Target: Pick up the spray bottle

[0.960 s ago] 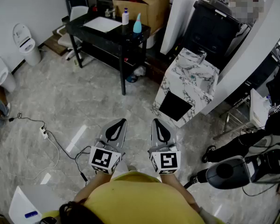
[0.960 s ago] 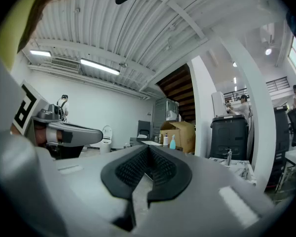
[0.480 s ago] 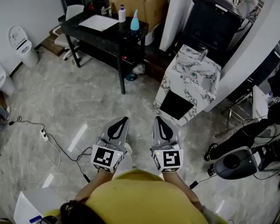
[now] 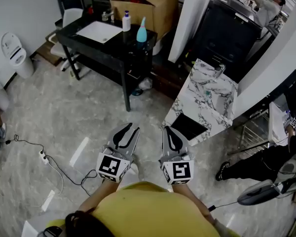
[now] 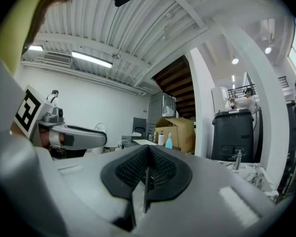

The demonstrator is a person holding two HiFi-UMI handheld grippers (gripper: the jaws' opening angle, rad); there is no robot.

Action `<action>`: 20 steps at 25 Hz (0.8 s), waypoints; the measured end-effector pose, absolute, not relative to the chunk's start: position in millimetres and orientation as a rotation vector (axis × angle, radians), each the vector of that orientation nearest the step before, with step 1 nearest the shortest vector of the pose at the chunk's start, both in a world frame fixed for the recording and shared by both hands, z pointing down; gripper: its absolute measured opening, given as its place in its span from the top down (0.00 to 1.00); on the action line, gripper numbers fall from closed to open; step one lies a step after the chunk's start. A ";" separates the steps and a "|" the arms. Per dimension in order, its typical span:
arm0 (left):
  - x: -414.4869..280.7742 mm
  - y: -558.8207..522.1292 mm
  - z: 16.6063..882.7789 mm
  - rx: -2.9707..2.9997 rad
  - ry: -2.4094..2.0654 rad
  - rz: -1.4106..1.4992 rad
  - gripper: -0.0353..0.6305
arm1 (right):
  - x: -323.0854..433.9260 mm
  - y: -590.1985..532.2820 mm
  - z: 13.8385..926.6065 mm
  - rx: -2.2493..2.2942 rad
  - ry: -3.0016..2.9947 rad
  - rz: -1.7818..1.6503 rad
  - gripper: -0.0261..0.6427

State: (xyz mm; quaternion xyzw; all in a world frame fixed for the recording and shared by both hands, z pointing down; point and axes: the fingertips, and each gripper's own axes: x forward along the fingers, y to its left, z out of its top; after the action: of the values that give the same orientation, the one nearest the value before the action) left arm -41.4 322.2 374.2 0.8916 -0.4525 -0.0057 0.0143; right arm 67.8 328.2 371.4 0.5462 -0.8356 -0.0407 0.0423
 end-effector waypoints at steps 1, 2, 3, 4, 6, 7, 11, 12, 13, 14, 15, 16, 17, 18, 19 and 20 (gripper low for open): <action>-43.5 306.8 375.0 2.780 -1.399 -0.015 0.77 | 65.8 313.6 369.9 1.674 -2.552 -0.130 0.96; -45.4 291.5 375.8 2.779 -1.387 -0.013 0.75 | 64.6 298.6 369.6 1.681 -2.547 -0.126 0.96; -47.3 276.8 376.3 2.775 -1.376 -0.014 0.74 | 63.6 283.9 370.1 1.690 -2.541 -0.116 0.96; -49.9 263.0 376.3 2.775 -1.372 -0.015 0.74 | 62.2 269.9 371.1 1.697 -2.534 -0.108 0.96; -56.1 238.1 376.7 2.784 -1.368 -0.016 0.74 | 57.0 244.4 373.8 1.705 -2.520 -0.105 0.96; -59.0 226.2 377.7 2.786 -1.357 -0.015 0.74 | 53.8 232.3 375.1 1.708 -2.513 -0.106 0.96; -68.2 181.4 382.5 2.785 -1.313 -0.011 0.71 | 43.8 188.9 381.1 1.728 -2.490 -0.092 0.96; -70.1 171.9 383.0 2.786 -1.312 -0.014 0.71 | 42.3 179.9 382.1 1.732 -2.485 -0.090 0.96; -72.1 163.2 383.0 2.786 -1.315 -0.019 0.71 | 40.9 171.7 382.4 1.734 -2.482 -0.092 0.96; -74.1 155.7 383.4 2.782 -1.320 -0.024 0.71 | 39.6 164.8 382.7 1.734 -2.479 -0.094 0.96; -75.9 149.6 384.4 2.777 -1.322 -0.028 0.70 | 38.3 159.1 383.3 1.732 -2.477 -0.095 0.96; -77.5 144.7 386.0 2.770 -1.322 -0.029 0.69 | 37.2 154.4 384.5 1.730 -2.474 -0.093 0.96; -78.8 140.3 387.8 2.763 -1.318 -0.030 0.68 | 36.2 149.9 385.7 1.728 -2.470 -0.089 0.96; -80.2 136.3 389.2 2.757 -1.313 -0.030 0.68 | 35.0 145.3 386.6 1.727 -2.467 -0.084 0.96; -81.7 132.1 390.2 2.754 -1.310 -0.028 0.67 | 33.7 140.4 387.2 1.727 -2.465 -0.079 0.96; -83.2 127.7 391.0 2.751 -1.307 -0.025 0.67 | 32.2 135.0 387.7 1.727 -2.464 -0.073 0.96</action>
State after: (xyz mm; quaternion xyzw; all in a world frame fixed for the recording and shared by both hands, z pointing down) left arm -83.2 127.7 391.0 0.9022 -0.4286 -0.0083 0.0479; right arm 32.2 135.0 387.7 0.5725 -0.8169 -0.0243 0.0660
